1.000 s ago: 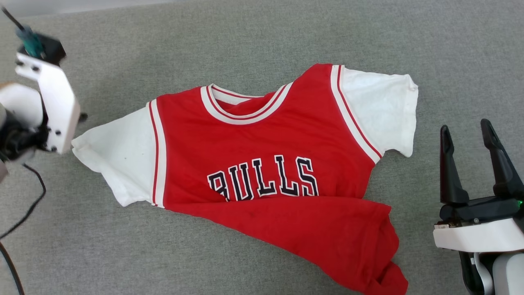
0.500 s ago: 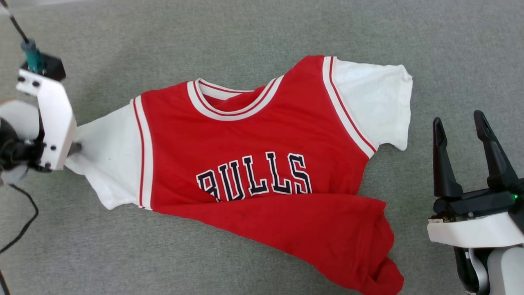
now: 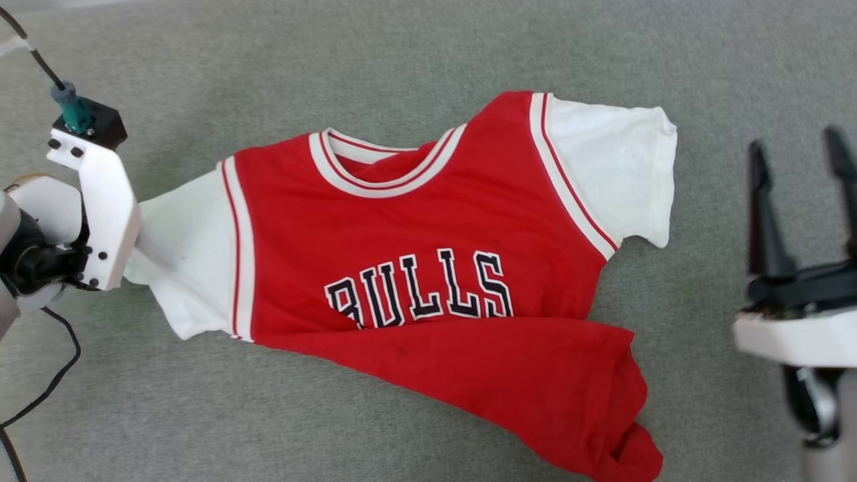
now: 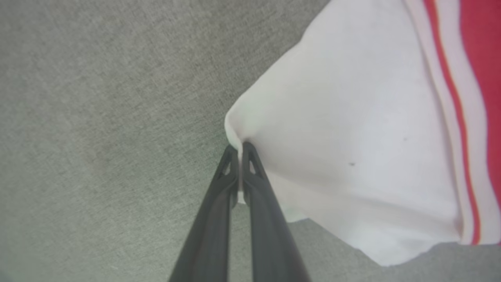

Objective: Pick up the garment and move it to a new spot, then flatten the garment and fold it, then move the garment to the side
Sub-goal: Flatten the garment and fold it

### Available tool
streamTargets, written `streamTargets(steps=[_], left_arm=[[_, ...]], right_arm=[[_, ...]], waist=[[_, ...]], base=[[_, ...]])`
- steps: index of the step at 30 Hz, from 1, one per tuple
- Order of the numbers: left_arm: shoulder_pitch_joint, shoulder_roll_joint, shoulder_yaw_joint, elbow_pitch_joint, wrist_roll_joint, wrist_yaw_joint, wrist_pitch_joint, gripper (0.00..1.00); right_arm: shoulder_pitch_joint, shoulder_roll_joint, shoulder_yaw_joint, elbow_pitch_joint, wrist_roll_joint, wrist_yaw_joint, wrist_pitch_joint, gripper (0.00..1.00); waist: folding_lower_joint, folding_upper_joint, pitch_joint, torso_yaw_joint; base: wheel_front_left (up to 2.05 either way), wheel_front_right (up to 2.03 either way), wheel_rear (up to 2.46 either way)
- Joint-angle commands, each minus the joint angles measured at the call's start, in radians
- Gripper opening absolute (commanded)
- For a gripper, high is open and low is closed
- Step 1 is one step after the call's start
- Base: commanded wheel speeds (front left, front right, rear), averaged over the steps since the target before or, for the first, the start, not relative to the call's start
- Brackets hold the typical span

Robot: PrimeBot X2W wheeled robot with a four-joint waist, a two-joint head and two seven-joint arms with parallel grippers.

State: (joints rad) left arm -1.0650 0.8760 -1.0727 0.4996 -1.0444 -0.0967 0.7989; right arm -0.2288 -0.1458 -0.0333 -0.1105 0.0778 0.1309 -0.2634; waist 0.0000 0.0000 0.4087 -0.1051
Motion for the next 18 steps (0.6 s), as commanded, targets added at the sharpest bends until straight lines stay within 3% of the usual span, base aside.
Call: streamTargets(steps=[1, 4, 5, 8, 13, 18], left_arm=[[0.004, 0.001, 0.0, -0.015, 0.005, -0.007, -0.023, 0.0], [-0.015, 0.01, 0.005, -0.045, 0.02, -0.015, -0.057, 0.0], [-0.015, 0.01, 0.005, -0.045, 0.02, -0.015, -0.057, 0.0], [-0.02, 0.013, 0.011, -0.079, 0.021, -0.018, -0.091, 0.0], [-0.016, 0.018, 0.004, -0.145, 0.039, -0.024, -0.127, 0.0], [-0.016, 0.003, -0.011, -0.204, 0.06, -0.024, -0.14, 0.0]], right_arm=[[-0.043, -0.047, -0.01, -0.012, -0.012, 0.0, -0.002, 1.0], [-0.1, -0.127, -0.011, -0.01, -0.022, 0.0, -0.002, 1.0], [-0.1, -0.127, -0.011, -0.01, -0.022, 0.0, -0.002, 1.0], [-0.168, -0.222, 0.014, 0.024, -0.024, 0.0, 0.021, 1.0], [-0.3, -0.384, 0.137, 0.078, 0.069, 0.0, 0.262, 1.0], [-0.427, -0.545, 0.3, 0.133, 0.281, 0.0, 0.55, 1.0]], waist=[[0.0, 0.0, -0.023, 0.017], [0.0, 0.0, -0.048, 0.032], [0.0, 0.0, -0.048, 0.032], [0.0, 0.0, -0.071, 0.047], [0.0, 0.0, -0.092, 0.071], [0.0, 0.0, -0.085, 0.104]], base=[[0.0, 0.0, 0.0], [0.0, 0.0, 0.0], [0.0, 0.0, 0.0], [0.0, 0.0, 0.0], [0.0, 0.0, 0.0], [0.0, 0.0, 0.0]])
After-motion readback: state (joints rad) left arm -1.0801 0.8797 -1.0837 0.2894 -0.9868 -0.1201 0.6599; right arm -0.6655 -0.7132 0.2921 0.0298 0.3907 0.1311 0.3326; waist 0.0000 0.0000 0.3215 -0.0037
